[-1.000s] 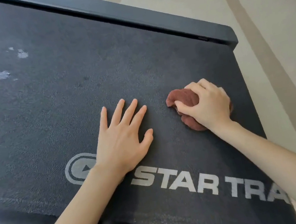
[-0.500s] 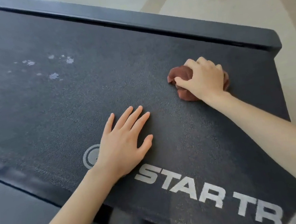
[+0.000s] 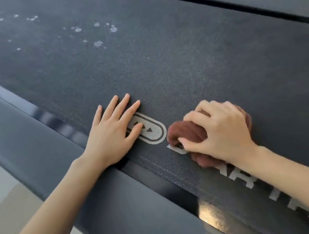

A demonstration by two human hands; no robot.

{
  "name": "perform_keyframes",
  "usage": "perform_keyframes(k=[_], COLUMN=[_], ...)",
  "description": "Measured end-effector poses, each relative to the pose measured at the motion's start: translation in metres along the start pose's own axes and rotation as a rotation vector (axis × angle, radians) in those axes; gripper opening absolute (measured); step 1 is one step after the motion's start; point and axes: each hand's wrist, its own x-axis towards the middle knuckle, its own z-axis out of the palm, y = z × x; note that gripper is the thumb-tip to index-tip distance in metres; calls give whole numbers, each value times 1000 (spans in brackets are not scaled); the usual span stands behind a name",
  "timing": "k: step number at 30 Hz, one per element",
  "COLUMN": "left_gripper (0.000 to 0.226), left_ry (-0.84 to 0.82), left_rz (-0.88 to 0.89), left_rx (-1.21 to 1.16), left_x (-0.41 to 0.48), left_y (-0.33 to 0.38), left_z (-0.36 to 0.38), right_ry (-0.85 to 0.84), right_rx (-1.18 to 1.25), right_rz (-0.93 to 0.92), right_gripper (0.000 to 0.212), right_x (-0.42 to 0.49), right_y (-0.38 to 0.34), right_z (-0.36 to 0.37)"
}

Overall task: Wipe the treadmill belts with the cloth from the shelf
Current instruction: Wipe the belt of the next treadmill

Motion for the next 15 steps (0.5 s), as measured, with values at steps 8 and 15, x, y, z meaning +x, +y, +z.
perform_keyframes(k=[8, 15], left_gripper=[73, 78], left_ry=[-18, 18], left_rz=[-27, -47], left_rx=[4, 19], left_x=[-1, -2], left_y=[3, 1], left_z=[-1, 3], right_ry=[-97, -34], right_rx=[-194, -24], right_rz=[455, 38], right_gripper=[47, 34], right_x=[165, -3], right_y=[37, -6], right_z=[68, -12])
